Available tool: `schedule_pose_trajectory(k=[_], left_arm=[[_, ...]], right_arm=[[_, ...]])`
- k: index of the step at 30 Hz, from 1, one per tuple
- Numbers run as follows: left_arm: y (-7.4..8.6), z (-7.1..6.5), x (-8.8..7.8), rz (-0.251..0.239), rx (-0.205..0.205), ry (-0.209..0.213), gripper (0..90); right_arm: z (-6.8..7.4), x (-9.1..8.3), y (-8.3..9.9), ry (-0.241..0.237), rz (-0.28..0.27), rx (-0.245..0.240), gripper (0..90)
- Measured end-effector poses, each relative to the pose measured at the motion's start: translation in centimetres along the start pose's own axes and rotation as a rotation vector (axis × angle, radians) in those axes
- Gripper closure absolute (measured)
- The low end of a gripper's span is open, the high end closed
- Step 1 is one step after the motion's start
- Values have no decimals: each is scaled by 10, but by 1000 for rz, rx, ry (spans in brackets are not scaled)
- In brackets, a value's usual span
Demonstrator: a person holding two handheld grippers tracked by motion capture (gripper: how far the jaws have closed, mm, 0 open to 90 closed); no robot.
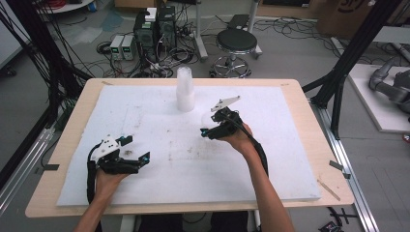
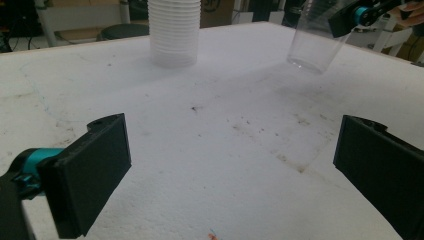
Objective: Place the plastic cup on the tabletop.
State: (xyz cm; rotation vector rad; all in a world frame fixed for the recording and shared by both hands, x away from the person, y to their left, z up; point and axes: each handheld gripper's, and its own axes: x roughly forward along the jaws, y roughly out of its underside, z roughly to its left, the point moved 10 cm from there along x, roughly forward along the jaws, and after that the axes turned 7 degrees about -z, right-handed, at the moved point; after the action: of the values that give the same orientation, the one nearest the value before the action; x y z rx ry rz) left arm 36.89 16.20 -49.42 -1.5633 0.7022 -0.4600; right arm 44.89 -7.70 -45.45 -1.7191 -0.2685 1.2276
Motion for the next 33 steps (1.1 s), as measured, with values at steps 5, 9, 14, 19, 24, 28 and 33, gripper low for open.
schedule_pose_trajectory(k=[5, 9, 14, 19, 24, 28, 33], left_arm=[[0, 0, 0, 5, 9, -1, 18], [0, -1, 0, 4, 7, 4, 18], [1, -1, 1, 9, 16, 2, 18], [0, -1, 1, 4, 5, -2, 18], [1, 0, 1, 7, 4, -3, 18], [0, 0, 0, 4, 5, -6, 18], [0, 0, 0, 4, 3, -4, 18]], right_arm=[[3, 12, 5, 5, 43, -21, 320], [4, 21, 8, 12, 64, -22, 319], [6, 36, 11, 27, 52, -3, 318], [5, 38, 10, 37, 38, 0, 326], [6, 41, 15, 36, 40, 15, 209], [6, 45, 22, 46, 41, 29, 144], [7, 41, 25, 39, 18, 42, 143]])
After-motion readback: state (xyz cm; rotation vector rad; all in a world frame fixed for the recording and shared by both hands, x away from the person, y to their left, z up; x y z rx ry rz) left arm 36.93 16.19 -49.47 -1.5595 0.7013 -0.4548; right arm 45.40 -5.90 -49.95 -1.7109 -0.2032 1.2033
